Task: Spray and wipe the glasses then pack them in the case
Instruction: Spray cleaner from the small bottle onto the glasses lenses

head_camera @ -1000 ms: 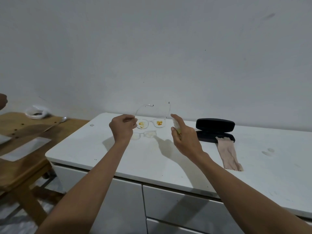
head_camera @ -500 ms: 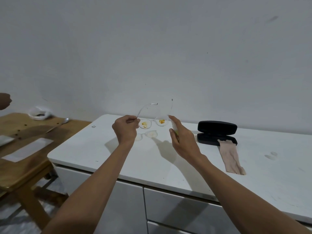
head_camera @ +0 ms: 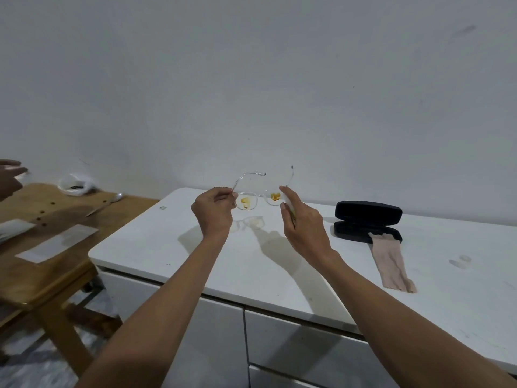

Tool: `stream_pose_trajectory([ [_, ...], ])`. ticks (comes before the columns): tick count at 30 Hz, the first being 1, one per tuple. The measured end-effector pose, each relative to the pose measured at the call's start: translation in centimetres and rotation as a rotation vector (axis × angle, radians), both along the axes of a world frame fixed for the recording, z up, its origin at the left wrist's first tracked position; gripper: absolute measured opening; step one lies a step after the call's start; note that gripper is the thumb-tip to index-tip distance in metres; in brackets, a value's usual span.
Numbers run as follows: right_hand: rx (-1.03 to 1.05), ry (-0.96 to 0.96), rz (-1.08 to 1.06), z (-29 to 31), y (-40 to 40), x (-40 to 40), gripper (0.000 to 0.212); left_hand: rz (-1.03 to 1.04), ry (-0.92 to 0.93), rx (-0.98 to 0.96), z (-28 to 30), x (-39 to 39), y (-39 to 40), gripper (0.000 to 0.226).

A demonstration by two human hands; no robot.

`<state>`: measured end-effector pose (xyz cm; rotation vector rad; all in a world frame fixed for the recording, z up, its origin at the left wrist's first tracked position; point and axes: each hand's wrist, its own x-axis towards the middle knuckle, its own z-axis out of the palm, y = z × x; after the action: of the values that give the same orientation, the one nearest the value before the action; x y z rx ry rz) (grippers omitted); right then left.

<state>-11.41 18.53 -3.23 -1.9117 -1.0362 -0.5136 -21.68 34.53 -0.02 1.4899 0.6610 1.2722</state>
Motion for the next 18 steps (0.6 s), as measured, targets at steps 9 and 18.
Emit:
stream_pose_trajectory([
  [9,-0.013,-0.012,-0.017,0.41,0.43,-0.25,0.043,-0.016,-0.020,-0.029,0.04,-0.29,-0.13,0.012],
  [18,-0.017,0.040,-0.059,0.49,0.29,-0.32,0.030,-0.023,-0.022,-0.037,-0.33,-0.54,-0.30,0.012],
])
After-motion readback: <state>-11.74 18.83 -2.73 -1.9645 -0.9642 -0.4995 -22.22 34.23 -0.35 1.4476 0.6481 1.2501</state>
